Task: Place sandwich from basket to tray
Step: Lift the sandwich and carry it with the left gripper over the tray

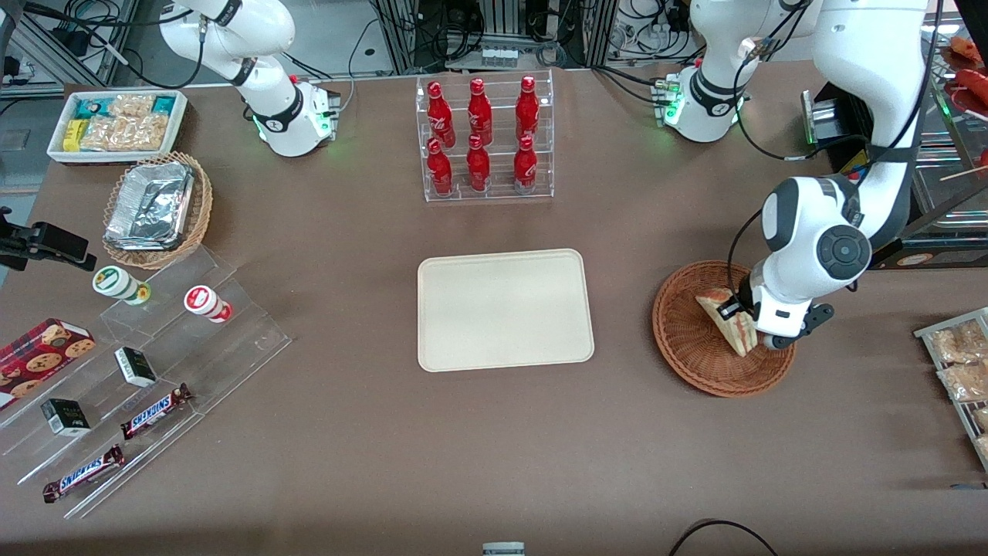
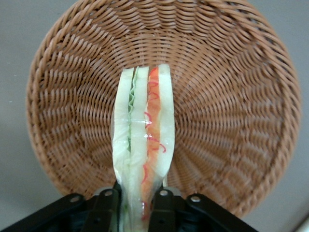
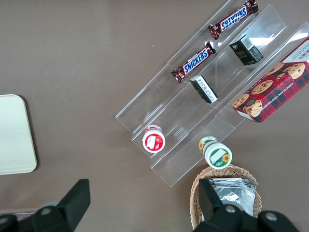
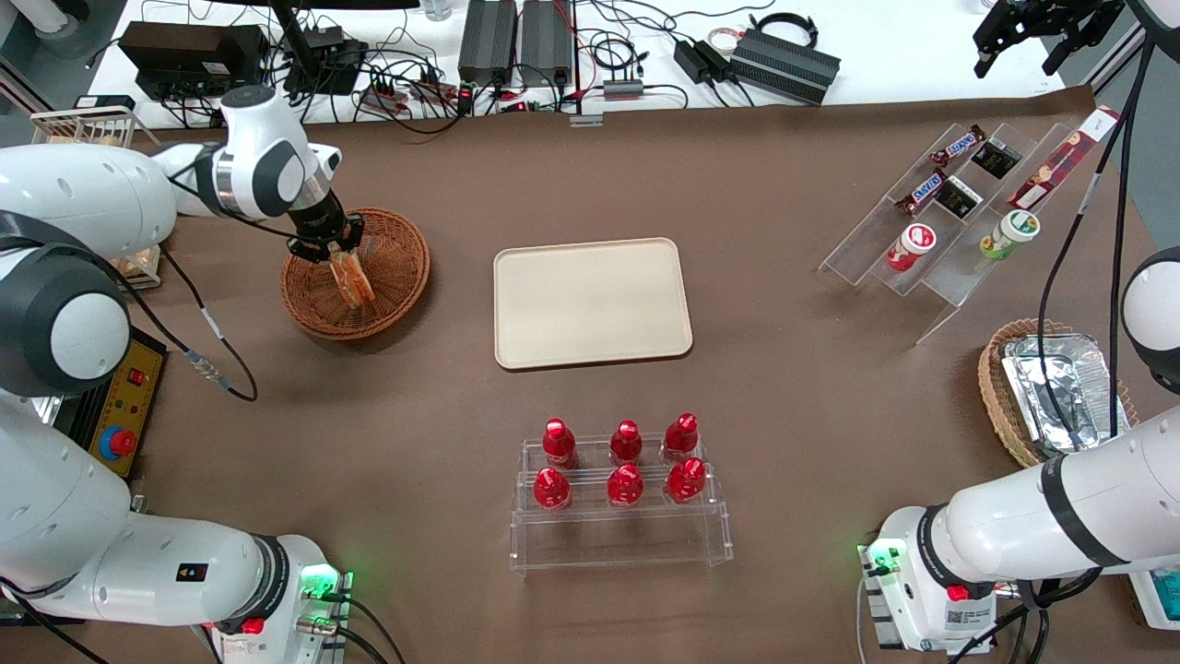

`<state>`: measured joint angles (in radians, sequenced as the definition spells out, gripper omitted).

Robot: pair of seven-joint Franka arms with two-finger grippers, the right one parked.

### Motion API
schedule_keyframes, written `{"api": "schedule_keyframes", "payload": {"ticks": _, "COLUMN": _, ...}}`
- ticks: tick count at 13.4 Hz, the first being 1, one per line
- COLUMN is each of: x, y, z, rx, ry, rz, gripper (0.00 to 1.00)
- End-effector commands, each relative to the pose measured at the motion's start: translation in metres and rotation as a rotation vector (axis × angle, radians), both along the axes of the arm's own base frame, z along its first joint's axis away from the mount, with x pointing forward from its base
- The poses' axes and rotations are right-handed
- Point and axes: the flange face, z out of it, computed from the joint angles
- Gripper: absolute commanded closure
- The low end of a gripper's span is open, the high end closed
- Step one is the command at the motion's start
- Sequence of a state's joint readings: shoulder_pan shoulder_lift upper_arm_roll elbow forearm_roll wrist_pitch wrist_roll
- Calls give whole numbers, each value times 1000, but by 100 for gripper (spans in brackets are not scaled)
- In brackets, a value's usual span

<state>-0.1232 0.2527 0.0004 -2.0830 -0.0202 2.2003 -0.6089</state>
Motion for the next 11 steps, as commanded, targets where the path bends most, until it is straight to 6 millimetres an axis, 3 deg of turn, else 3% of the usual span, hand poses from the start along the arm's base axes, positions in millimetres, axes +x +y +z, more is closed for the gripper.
{"api": "schedule_keyframes", "payload": {"ticks": 1, "x": 3, "y": -48, "z": 35, "rx": 5, "ry": 25, "rz": -96, "gripper": 100}}
{"api": "schedule_keyframes", "payload": {"ticks": 4, "x": -3, "y": -95, "z": 40, "rx": -11, "ry": 25, "rz": -170, "gripper": 100}}
{"api": "schedule_keyframes", "payload": {"ticks": 7, "x": -13, "y": -174, "z": 40, "rx": -46, "ry": 13, "rz": -307, "gripper": 100}}
{"api": "schedule_keyframes", "payload": {"ticks": 11, "x": -18, "y": -281, "z": 12, "rx": -95, "ry": 24, "rz": -403, "gripper": 100}}
